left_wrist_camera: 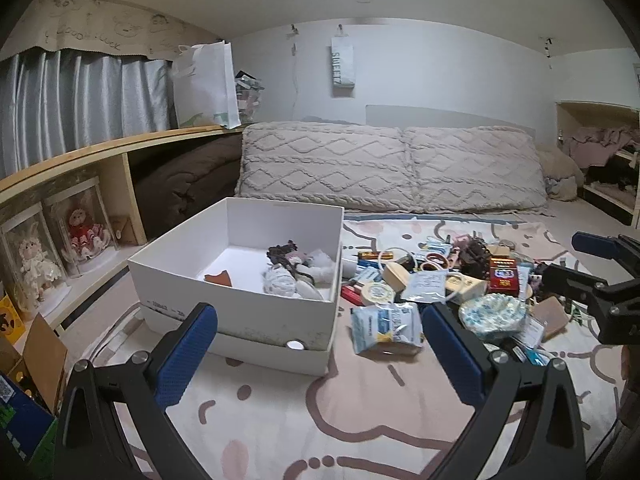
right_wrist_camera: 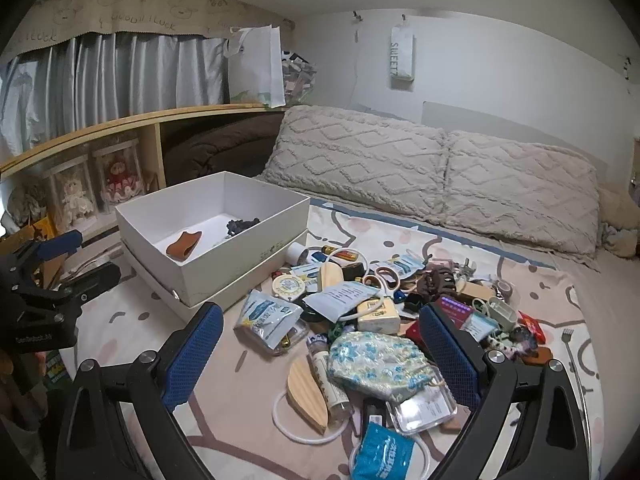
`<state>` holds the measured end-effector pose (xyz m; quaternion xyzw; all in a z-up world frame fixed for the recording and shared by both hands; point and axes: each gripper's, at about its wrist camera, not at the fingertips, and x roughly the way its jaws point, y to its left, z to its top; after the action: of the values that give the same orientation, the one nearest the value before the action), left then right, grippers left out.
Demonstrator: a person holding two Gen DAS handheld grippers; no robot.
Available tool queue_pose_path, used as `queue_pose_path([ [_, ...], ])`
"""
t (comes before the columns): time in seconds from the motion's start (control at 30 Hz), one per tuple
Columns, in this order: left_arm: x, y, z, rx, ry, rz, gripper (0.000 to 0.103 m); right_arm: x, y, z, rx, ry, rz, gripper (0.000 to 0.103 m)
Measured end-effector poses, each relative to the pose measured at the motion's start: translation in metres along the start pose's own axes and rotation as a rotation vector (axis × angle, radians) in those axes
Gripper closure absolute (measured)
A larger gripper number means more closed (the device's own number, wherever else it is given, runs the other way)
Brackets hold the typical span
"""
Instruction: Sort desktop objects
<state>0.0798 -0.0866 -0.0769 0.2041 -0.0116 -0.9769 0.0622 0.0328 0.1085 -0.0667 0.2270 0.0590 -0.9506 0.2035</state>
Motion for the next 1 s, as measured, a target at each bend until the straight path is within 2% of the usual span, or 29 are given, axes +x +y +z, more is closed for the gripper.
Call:
queue_pose_path([
  [0.33, -0.010, -0.012, -0.003, 0.024, -0.013, 0.012, 0.000, -0.008, -0.009, -0.012, 0.011, 0.005, -0.004, 0.004],
  [1.0, -0.023, -0.020, -0.005, 0.051, -0.049, 0.032, 0.000, -0.015, -0.008, -0.013, 0.009, -0.007, -0.017, 0.000],
])
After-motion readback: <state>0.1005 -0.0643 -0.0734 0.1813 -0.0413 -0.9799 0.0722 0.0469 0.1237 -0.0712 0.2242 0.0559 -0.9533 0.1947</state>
